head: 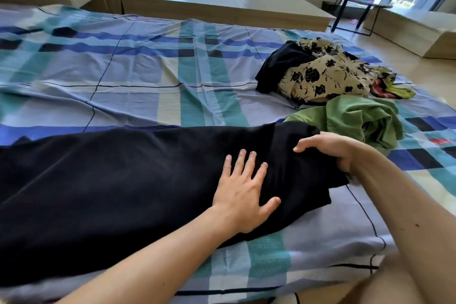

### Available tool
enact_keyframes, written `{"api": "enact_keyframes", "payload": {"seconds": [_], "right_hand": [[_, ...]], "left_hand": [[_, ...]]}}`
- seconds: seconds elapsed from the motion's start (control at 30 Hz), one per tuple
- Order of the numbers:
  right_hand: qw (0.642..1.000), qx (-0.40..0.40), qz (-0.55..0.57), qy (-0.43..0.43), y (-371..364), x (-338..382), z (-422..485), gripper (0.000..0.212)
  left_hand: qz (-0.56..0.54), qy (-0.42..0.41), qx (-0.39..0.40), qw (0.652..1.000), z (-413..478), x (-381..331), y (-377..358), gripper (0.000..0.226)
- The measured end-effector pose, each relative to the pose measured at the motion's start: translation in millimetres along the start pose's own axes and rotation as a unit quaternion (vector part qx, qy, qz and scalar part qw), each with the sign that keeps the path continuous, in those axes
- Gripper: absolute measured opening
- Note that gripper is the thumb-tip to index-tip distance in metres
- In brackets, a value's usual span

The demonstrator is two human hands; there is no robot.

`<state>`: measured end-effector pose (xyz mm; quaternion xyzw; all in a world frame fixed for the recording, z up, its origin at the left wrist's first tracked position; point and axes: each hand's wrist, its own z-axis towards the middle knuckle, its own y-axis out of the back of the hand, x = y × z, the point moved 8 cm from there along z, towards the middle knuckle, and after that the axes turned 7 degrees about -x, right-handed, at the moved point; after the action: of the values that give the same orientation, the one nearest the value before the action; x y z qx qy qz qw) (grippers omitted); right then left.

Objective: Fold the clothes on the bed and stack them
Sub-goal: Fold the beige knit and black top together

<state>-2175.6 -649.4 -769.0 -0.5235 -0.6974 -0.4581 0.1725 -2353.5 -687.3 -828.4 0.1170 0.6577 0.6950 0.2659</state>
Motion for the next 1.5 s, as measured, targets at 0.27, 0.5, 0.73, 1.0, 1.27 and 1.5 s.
{"api": "enact_keyframes", "payload": {"seconds": [0.27, 0.5, 0.73, 1.0, 1.27, 1.5], "right_hand": [[0.973, 0.038, -0.005, 0.229, -72.5, 128.9, -63.2, 0.030], [0.944, 0.161, -0.062, 0.280, -147.2, 146.3, -74.5, 0.037], [0.902, 0.011, -0.250, 0.352, -153.7, 107.2, -19.3, 0.044], [0.986, -0.001, -0.112, 0.121, -134.4, 56.5, 19.2, 0.075], [0.990, 0.121, 0.010, 0.071, -155.2, 49.8, 7.3, 0.036], [0.990, 0.102, 0.075, 0.069, -148.1, 50.1, 12.3, 0.021]], "left_hand": [[-0.500, 0.152, 0.083, 0.849, -29.5, 76.7, 76.6, 0.029], [-0.645, 0.459, -0.057, 0.609, -86.7, 223.5, 88.6, 0.072], [-0.415, 0.421, -0.055, 0.805, -73.9, 222.4, 90.7, 0.098], [-0.358, 0.402, -0.130, 0.833, -57.3, 251.2, 90.3, 0.020], [-0.289, 0.403, -0.105, 0.862, -65.6, 261.0, 117.5, 0.047], [-0.339, 0.396, -0.163, 0.838, -64.7, 283.1, 127.8, 0.038]]}}
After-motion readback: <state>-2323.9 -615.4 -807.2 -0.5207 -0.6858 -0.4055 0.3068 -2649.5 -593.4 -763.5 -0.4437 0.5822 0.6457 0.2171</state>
